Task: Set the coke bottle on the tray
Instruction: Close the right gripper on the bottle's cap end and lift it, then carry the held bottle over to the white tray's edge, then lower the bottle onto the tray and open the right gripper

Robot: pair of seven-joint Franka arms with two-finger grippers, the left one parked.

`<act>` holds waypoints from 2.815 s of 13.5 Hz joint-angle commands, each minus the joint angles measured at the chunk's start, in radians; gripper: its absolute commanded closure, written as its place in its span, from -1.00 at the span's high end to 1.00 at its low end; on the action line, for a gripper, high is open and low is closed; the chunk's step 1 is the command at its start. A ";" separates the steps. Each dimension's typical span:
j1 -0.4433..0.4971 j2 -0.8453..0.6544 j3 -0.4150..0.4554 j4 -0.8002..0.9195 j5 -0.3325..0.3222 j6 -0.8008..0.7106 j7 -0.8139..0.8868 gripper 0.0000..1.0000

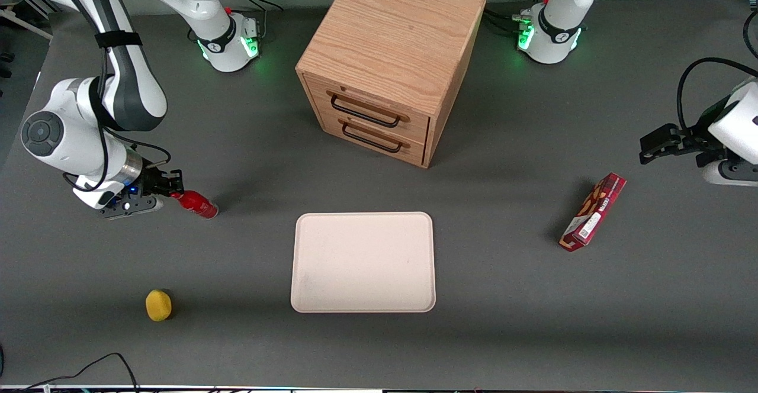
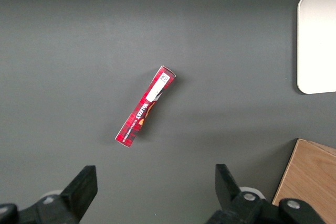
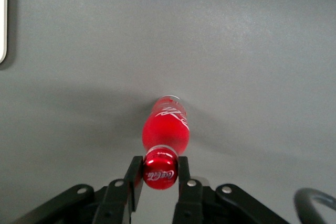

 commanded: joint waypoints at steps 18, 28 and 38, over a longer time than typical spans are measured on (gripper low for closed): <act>0.340 0.666 0.071 1.102 -0.002 -0.256 0.521 -1.00; 0.374 0.710 0.033 1.091 0.008 -0.219 0.524 -1.00; 0.287 0.524 0.033 1.091 -0.080 -0.421 0.503 1.00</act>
